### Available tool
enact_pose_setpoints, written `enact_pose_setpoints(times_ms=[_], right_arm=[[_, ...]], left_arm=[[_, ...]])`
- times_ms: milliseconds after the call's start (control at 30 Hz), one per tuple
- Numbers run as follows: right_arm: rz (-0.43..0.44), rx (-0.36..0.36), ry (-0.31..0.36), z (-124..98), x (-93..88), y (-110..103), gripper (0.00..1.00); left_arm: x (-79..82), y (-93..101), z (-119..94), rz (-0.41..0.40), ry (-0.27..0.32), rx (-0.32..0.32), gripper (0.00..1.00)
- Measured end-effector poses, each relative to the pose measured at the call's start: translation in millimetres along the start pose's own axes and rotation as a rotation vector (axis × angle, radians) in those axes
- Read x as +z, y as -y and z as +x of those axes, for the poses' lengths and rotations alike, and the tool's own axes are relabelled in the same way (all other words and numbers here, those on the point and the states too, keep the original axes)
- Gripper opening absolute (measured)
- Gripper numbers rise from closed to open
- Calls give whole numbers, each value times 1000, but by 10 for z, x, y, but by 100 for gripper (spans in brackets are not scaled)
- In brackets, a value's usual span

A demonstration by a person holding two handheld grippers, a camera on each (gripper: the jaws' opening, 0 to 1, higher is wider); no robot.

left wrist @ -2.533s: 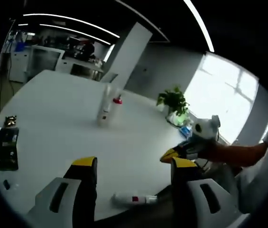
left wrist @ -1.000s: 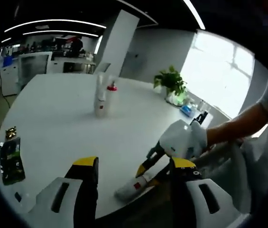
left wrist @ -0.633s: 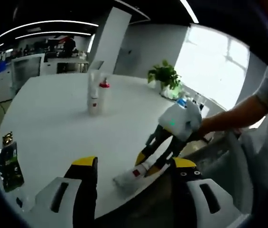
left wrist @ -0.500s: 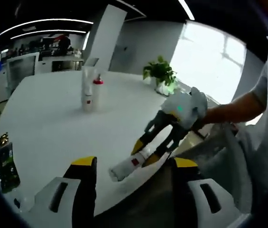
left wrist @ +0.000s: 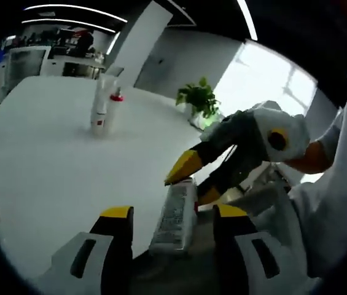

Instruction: Arrange the skincare products in the storage area until every visible bottle or jar stands upright without overlapping.

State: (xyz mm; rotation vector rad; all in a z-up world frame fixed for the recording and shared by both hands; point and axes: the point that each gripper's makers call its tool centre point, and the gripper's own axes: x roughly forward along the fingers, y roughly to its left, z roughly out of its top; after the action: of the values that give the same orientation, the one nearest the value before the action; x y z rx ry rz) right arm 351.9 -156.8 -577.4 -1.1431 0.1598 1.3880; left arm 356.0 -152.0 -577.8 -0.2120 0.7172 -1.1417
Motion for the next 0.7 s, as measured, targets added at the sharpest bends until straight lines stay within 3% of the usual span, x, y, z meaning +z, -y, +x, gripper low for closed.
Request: enact_pose_setpoints(times_ms=[100, 167, 200, 233, 433, 600, 700], right_arm=[[-85, 11, 7, -32, 89, 32, 14], [-111, 12, 4, -31, 122, 46, 14], [-132, 5, -3, -27, 120, 69, 14], [-145, 5, 9, -18, 133, 78, 14], [-130, -22, 4, 54, 147, 136, 15], [-127, -82, -17, 64, 130, 222, 14], [-46, -116, -6, 56, 141, 275, 17]], left_arm=[[-31, 80, 6, -56, -15, -47, 41], [-44, 154, -15, -118, -29, -96, 26], [-44, 200, -25, -146, -34, -124, 25], [-38, 191, -29, -175, -28, -112, 23], [13, 113, -104, -161, -4, -72, 23], [110, 57, -135, -257, 49, -57, 23], [201, 33, -189, -309, 100, -69, 23]])
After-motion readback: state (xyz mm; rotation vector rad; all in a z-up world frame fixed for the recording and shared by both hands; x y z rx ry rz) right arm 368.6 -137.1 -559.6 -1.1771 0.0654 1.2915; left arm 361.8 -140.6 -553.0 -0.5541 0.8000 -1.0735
